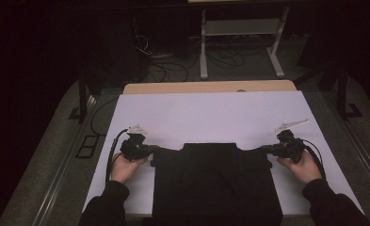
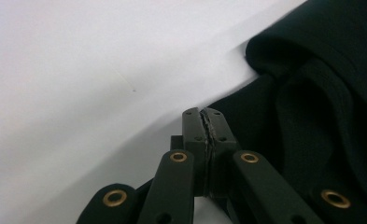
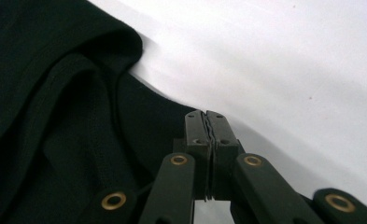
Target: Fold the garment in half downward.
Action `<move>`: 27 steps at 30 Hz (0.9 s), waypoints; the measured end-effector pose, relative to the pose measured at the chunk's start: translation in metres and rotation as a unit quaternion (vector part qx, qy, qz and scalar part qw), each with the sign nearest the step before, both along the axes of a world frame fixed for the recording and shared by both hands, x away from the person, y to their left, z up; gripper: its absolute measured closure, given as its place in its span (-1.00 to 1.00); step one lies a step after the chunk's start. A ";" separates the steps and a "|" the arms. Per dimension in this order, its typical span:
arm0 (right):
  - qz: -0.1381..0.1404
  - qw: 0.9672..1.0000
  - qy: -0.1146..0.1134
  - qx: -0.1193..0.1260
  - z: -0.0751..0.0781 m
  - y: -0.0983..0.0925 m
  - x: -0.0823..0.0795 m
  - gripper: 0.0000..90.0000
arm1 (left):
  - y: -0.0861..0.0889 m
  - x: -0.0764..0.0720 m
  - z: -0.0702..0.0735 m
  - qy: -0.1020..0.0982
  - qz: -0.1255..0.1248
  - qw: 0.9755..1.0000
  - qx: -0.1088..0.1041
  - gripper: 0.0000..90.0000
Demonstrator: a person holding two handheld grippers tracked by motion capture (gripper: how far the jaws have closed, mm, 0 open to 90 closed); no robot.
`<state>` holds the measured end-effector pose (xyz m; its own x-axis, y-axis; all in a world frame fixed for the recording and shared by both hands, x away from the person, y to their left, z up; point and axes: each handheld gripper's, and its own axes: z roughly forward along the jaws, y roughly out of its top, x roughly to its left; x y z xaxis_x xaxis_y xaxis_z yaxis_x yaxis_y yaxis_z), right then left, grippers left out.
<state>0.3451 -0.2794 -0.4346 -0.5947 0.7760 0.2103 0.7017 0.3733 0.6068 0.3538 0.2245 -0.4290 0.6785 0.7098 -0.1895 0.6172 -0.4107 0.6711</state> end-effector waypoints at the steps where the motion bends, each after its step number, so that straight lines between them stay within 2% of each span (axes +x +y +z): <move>1: -0.001 1.000 0.000 0.000 0.001 0.001 0.001 0.95 | 0.000 0.001 0.001 0.000 -0.002 1.000 0.004 0.95; 5: -0.001 1.000 -0.005 -0.005 0.003 0.003 0.004 0.95 | -0.004 0.004 0.004 -0.010 -0.003 1.000 0.020 0.96; 10: -0.006 1.000 -0.006 0.005 0.006 0.001 0.007 0.95 | -0.004 0.009 0.007 -0.014 0.003 1.000 0.010 0.96; 13: -0.011 1.000 -0.009 0.020 0.008 -0.002 0.010 0.95 | -0.002 0.011 0.009 -0.013 0.007 1.000 0.005 0.96; 18: -0.020 0.999 -0.012 0.026 0.010 -0.004 0.014 0.95 | -0.002 0.016 0.015 -0.021 0.011 1.000 0.000 0.95; 27: -0.023 0.999 -0.023 0.028 0.017 -0.005 0.022 0.95 | 0.001 0.022 0.023 -0.028 0.018 0.999 0.008 0.95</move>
